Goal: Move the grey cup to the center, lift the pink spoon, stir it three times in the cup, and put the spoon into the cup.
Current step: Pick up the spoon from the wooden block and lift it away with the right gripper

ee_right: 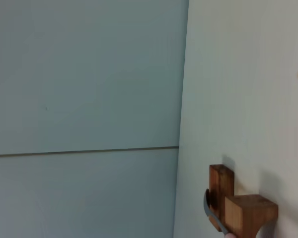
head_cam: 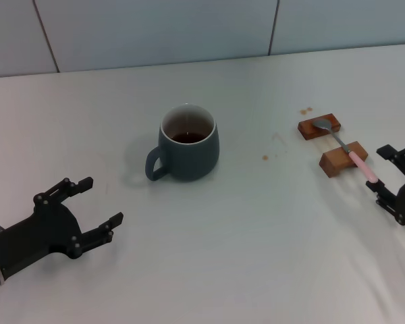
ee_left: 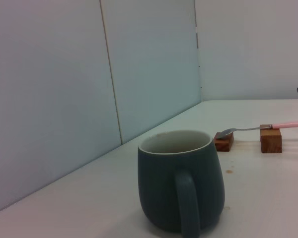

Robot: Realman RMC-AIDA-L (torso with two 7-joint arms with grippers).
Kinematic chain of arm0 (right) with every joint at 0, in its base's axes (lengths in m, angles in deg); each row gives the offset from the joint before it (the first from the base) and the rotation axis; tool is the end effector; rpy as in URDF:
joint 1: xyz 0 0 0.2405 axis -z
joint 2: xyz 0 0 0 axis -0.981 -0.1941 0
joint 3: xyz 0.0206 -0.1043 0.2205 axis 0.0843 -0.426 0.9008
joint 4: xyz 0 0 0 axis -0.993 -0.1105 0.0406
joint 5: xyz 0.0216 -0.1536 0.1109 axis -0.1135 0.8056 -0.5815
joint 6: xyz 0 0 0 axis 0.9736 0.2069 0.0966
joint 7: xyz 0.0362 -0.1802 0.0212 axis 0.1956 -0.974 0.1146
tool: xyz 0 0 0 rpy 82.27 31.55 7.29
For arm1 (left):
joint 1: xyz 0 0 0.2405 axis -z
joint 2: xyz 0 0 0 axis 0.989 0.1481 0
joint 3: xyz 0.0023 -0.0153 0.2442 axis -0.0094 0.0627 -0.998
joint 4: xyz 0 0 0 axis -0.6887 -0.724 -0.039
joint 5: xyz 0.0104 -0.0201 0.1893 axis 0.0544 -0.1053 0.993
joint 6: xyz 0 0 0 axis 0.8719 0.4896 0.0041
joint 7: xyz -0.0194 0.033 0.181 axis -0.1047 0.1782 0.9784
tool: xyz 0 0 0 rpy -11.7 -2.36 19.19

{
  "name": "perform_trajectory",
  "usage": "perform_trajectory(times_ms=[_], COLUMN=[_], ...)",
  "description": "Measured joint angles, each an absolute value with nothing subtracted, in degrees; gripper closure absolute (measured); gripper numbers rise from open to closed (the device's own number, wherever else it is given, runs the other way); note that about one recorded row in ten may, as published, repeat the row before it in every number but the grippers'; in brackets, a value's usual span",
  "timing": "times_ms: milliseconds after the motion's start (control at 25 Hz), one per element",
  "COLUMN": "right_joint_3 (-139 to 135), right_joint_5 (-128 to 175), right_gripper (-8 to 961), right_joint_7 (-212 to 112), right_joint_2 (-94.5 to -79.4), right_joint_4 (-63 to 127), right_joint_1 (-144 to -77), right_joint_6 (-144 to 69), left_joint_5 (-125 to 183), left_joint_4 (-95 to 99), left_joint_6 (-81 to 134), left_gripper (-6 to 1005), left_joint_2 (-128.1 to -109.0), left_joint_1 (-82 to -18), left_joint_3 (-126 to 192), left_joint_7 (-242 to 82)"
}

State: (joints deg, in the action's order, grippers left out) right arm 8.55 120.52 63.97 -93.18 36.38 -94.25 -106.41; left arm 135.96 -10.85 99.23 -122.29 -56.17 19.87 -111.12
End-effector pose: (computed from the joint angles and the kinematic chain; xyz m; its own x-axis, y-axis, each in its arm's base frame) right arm 0.3510 0.2735 -0.0136 -0.6560 -0.3621 -0.6622 -0.7403 0.1380 0.6580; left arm -0.2865 0.2935 -0.0586 0.8789 0.0358 0.4757 0.3079 -0.8042 -0.5084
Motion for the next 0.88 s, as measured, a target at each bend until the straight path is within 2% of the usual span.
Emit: perform_trajectory(times_ms=[680, 880], right_joint_3=[8.49, 8.88], right_joint_5=[120.35, 120.18], right_gripper=[167, 400], right_joint_7=[63.66, 61.90], right_joint_2=[-93.36, -93.58], right_joint_4=[34.66, 34.15], right_joint_1=[-95.11, -94.86], right_joint_6=[-103.15, -102.78], left_joint_5=[135.96, 135.96], left_joint_4=[-10.94, -10.94], left_joint_6=[99.23, 99.23], left_gripper=[160, 161], left_joint_2=[-122.27, -122.29], left_joint_1=[-56.44, -56.44], left_joint_3=[18.95, 18.52], left_joint_7=[-111.08, -110.62])
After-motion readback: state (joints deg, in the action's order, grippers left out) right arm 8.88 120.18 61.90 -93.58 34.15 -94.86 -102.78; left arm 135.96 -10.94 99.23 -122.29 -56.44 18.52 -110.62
